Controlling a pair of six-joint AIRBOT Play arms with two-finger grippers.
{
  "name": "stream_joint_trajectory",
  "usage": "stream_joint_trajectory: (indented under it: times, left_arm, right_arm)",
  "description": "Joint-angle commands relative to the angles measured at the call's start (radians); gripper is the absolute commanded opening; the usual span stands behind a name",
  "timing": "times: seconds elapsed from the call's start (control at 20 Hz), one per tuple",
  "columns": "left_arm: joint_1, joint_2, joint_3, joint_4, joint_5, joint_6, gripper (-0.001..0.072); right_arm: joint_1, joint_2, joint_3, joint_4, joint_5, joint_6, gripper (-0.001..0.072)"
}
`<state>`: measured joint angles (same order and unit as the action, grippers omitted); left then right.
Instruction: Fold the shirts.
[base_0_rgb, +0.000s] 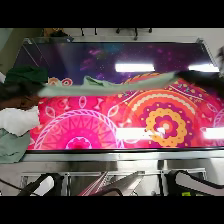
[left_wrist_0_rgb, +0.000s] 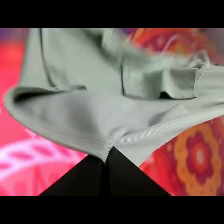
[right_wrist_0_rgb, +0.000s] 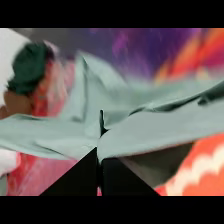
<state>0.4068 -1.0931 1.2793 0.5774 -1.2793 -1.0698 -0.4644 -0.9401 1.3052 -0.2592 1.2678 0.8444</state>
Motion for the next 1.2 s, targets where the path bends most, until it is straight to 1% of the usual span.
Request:
stream_joint_trajectory:
  times: [0.0,0.05,0.15,0.25,0.35,0.4,0.45,0.5,0.55,0.65,0.7,0.8,0.9,1.0,1.1,1.15]
  left_arm:
    - [0.071,0.163,0.372,-0.222,-0.013,0.01,0.0011]
    - [0.111,0.201,0.47,-0.245,0.016,-0.01,0.001]
    - [0.206,0.265,0.616,-0.238,0.057,-0.056,0.001]
    - [0.324,0.305,0.704,-0.2,0.041,-0.086,0.0011]
    - [0.354,0.317,0.734,-0.105,0.043,-0.129,0.001]
    - [0.343,0.303,0.731,-0.103,0.04,-0.127,0.001]
    - [0.319,0.28,0.722,-0.098,0.03,-0.124,0.001]
    - [0.285,0.253,0.703,-0.099,0.004,-0.114,0.001]
    - [0.233,0.219,0.671,-0.099,-0.035,-0.102,0.001]
    - [0.084,0.135,0.575,-0.079,-0.095,-0.076,0.001]
    - [0.014,0.094,0.518,-0.019,-0.096,-0.074,0.001]
    - [-0.1,-0.005,0.387,0.129,-0.084,-0.075,0.0011]
    - [-0.159,-0.118,0.259,0.212,-0.039,-0.074,0.0011]
    - [-0.175,-0.237,0.16,0.245,0.061,-0.049,0.0011]
    - [-0.184,-0.382,0.121,0.24,0.148,-0.006,0.0011]
    - [-0.187,-0.445,0.128,0.239,0.175,-0.002,0.001]
  right_arm:
    - [-0.14,0.188,0.305,0.157,0.004,-0.006,0.0021]
    - [-0.179,0.236,0.362,0.15,-0.03,-0.008,0.0021]
    - [-0.24,0.315,0.449,0.124,-0.112,-0.036,0.0021]
    - [-0.245,0.367,0.508,0.032,-0.194,-0.036,0.0021]
    - [-0.245,0.379,0.525,-0.032,-0.204,-0.035,0.0021]
    - [-0.245,0.376,0.524,-0.061,-0.187,-0.035,0.0021]
    - [-0.245,0.362,0.518,-0.081,-0.158,-0.031,0.0022]
    - [-0.245,0.336,0.5,-0.054,-0.111,-0.028,0.0022]
    - [-0.245,0.306,0.465,0.005,-0.058,-0.03,0.0022]
    - [-0.244,0.238,0.339,0.135,0.044,-0.056,0.0022]
    - [-0.235,0.208,0.261,0.163,0.056,-0.078,0.0022]
    - [-0.175,0.148,0.091,0.129,0.016,-0.122,0.0022]
    - [-0.107,0.06,-0.051,0.05,-0.063,-0.152,0.0022]
    - [-0.029,-0.068,-0.126,0.007,-0.161,-0.211,0.0021]
    - [0.052,-0.23,-0.117,0.029,-0.246,-0.277,0.0021]
    - [0.093,-0.303,-0.099,0.05,-0.303,-0.305,0.0021]
